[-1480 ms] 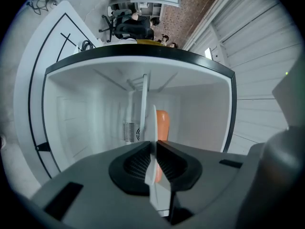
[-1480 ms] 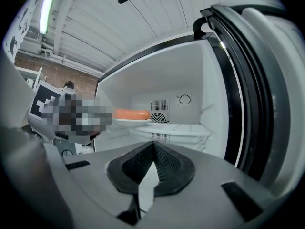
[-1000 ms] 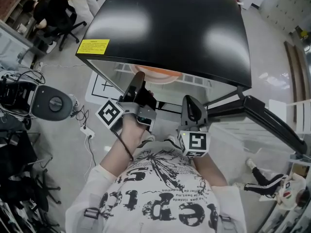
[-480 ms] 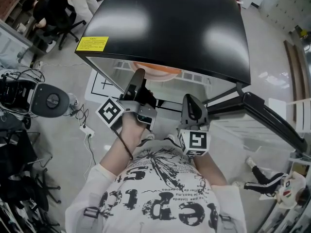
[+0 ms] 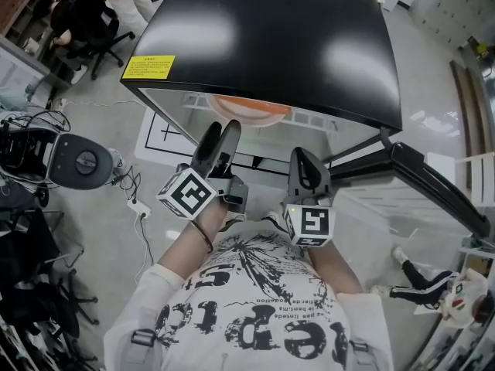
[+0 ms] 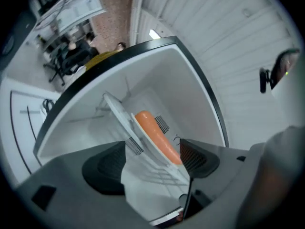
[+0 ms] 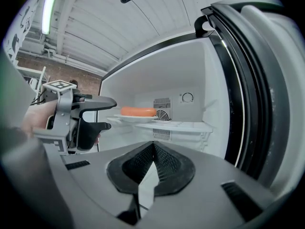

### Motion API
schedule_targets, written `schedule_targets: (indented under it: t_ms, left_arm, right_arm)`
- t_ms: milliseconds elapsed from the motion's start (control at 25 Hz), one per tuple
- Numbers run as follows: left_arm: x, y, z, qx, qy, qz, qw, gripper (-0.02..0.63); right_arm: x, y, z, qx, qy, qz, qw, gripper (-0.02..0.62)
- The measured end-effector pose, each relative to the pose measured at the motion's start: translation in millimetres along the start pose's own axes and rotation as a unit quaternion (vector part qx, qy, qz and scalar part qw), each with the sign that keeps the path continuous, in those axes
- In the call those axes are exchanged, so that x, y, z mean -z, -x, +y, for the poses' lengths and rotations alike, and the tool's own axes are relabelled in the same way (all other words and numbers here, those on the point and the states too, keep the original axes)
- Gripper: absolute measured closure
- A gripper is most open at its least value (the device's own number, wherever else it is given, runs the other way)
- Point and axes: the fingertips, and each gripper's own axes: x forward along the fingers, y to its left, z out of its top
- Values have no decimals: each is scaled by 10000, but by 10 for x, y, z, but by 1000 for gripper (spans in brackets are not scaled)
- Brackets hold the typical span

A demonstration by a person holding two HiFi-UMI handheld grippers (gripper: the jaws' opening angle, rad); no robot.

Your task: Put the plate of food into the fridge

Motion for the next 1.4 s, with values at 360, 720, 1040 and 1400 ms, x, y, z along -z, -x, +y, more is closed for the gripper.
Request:
schedule_targets:
  t_ms: [360, 720, 1040, 1400]
  left_arm:
    - [-3, 167, -164, 31, -2916, 351, 9559, 272]
    - [-293, 449, -299, 240, -3821, -3, 9238, 600]
    - [-364, 717, -187, 554, -3816, 128, 9226, 601]
    - [-507, 969, -19, 744, -3629, 78, 9288, 601]
  right_arm:
    - [-91, -34, 127, 5, 59, -46, 10000, 594]
    - [-346, 30, 236, 185, 209, -373, 9989, 594]
    - [-435, 137, 525, 397, 281, -527, 9974, 594]
    - [-378, 206, 784, 673, 195, -552, 9960, 594]
